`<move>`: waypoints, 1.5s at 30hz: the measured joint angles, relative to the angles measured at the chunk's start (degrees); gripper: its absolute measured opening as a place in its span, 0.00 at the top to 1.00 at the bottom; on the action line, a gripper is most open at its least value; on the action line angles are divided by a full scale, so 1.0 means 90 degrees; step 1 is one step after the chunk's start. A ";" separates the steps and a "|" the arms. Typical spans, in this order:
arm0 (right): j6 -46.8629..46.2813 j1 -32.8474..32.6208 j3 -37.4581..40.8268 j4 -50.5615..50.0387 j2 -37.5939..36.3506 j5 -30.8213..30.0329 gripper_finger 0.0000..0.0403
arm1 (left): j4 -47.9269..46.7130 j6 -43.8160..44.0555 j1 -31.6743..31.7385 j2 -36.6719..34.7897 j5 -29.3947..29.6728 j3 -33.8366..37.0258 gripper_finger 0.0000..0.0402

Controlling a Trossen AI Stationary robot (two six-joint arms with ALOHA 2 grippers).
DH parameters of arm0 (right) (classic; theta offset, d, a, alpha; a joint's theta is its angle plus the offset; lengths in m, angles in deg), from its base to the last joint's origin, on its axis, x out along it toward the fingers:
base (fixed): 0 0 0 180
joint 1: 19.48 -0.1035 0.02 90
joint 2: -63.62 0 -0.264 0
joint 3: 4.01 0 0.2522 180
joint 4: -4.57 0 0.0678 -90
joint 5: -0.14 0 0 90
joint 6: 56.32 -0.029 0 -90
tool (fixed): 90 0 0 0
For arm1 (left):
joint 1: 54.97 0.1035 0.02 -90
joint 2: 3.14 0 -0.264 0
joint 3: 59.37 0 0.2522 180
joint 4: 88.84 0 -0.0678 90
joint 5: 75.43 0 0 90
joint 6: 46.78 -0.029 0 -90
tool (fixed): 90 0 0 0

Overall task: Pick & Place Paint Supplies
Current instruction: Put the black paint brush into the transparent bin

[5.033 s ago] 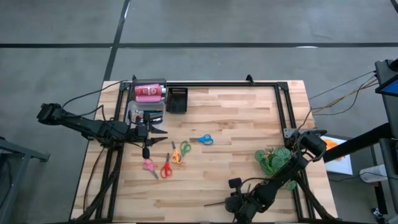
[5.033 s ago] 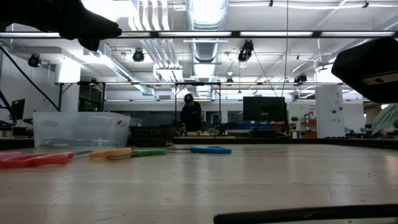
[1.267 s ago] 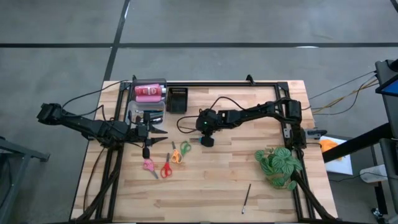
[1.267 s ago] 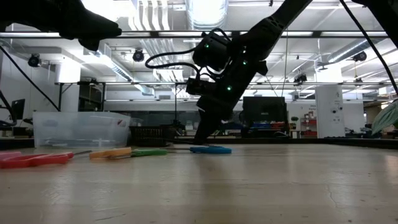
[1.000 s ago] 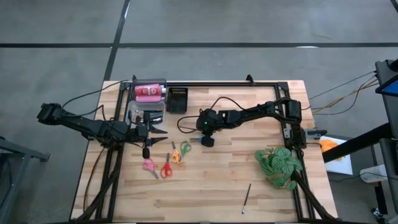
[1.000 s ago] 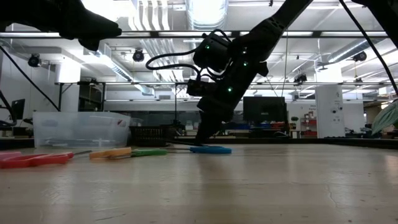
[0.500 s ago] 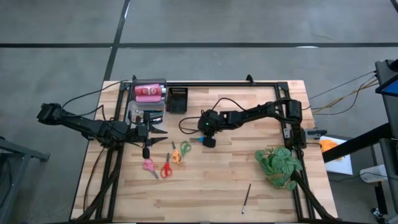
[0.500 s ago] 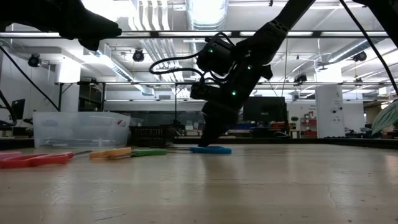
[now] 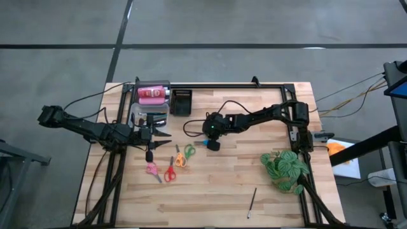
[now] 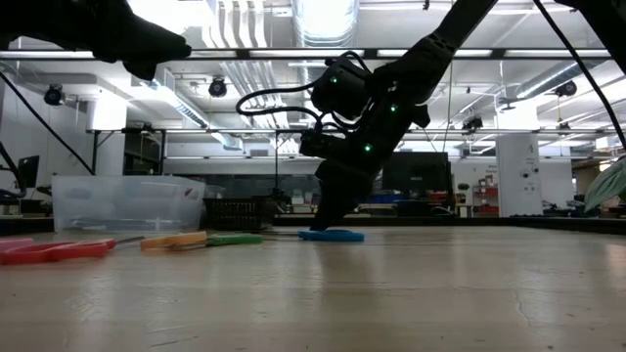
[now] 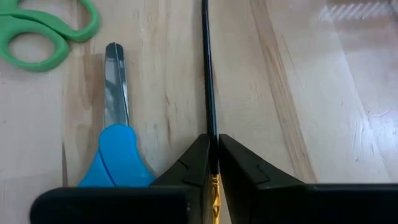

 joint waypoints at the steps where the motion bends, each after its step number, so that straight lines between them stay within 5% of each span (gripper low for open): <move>1: -0.0052 0.0000 -0.0001 0.0001 0.0000 -0.0009 0.88 | -0.0002 0.0001 0.0002 -0.0002 0.0000 0.0000 0.75; 12: -0.0090 0.0005 -0.0006 0.0042 0.0002 -0.0012 0.68 | -0.0022 0.0002 0.0000 0.0001 -0.0001 0.0000 0.75; 27: -0.0054 -0.0007 -0.0006 0.0011 -0.0570 0.0085 0.67 | -0.0024 0.0001 0.0002 0.0001 -0.0002 0.0000 0.75; 45: -0.0281 -0.0426 0.0030 -0.0507 -0.2847 0.0587 0.67 | -0.0129 0.0013 0.0002 0.0001 -0.0015 0.0000 0.75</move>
